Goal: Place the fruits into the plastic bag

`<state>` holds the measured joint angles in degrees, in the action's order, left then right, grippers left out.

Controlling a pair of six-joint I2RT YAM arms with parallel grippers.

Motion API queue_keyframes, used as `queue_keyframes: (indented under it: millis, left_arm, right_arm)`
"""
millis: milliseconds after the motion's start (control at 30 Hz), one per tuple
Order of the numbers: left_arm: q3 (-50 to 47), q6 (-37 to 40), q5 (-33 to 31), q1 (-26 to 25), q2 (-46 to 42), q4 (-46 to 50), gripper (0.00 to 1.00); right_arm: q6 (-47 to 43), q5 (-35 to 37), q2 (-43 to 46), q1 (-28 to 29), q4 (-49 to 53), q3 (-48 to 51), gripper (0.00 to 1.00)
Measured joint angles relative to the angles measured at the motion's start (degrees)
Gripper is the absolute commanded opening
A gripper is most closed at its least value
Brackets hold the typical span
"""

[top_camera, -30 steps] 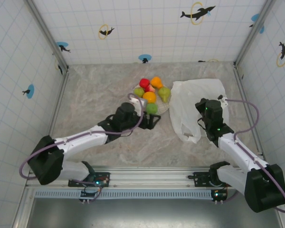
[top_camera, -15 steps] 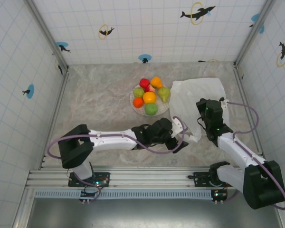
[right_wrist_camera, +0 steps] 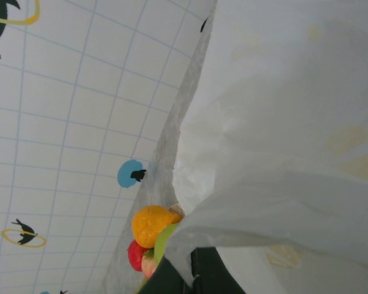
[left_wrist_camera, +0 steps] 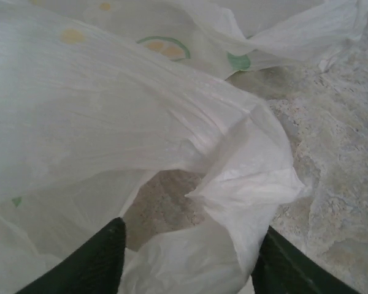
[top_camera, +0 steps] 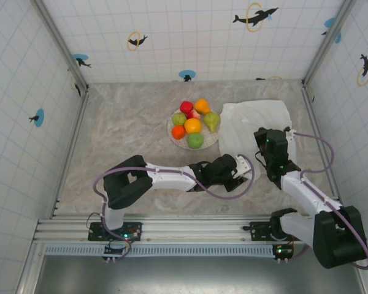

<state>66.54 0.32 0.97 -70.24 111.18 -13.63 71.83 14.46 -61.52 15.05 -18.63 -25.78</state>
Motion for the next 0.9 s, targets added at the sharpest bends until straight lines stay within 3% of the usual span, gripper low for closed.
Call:
queue_keyframes:
  millis: [67,167,267,333,400,500,600,767,900]
  left_arm:
    - [0.0,-0.1,-0.4,0.0,-0.1,-1.8,0.00]
    - [-2.1,-0.3,-0.2,0.5,-1.7,-4.7,0.00]
    - [-7.5,-1.6,2.3,3.5,-6.9,-5.6,0.00]
    - [-11.2,-3.7,6.1,8.0,-11.3,-6.5,0.00]
    - [-13.4,-6.0,10.4,13.2,-14.9,-7.5,0.00]
    - [-14.4,-8.2,15.5,18.9,-17.8,-8.2,0.00]
    - [-14.4,-10.0,19.7,20.9,-18.8,-8.5,0.00]
    - [-14.0,-15.0,24.7,22.7,-18.8,-8.8,0.00]
    - [-12.7,-18.9,26.6,24.0,-18.4,-8.8,0.00]
  right_arm:
    - [0.1,0.0,0.2,-0.5,0.0,1.1,0.00]
    - [-0.9,-0.2,1.1,-1.7,0.4,2.3,0.02]
    - [-6.3,-2.1,2.8,-3.2,1.0,2.3,0.24]
    - [-13.2,-4.6,3.7,-3.8,2.6,1.7,0.41]
    - [-20.5,-8.0,3.8,-3.8,5.6,0.1,0.51]
    - [-31.5,-12.7,4.3,-3.8,11.6,-3.8,0.59]
    - [-41.1,-15.8,6.4,-3.1,18.6,-8.0,0.62]
    - [-52.2,-16.2,9.5,2.2,28.2,-14.3,0.75]
    - [-58.9,-10.5,9.6,10.8,33.9,-18.2,0.82]
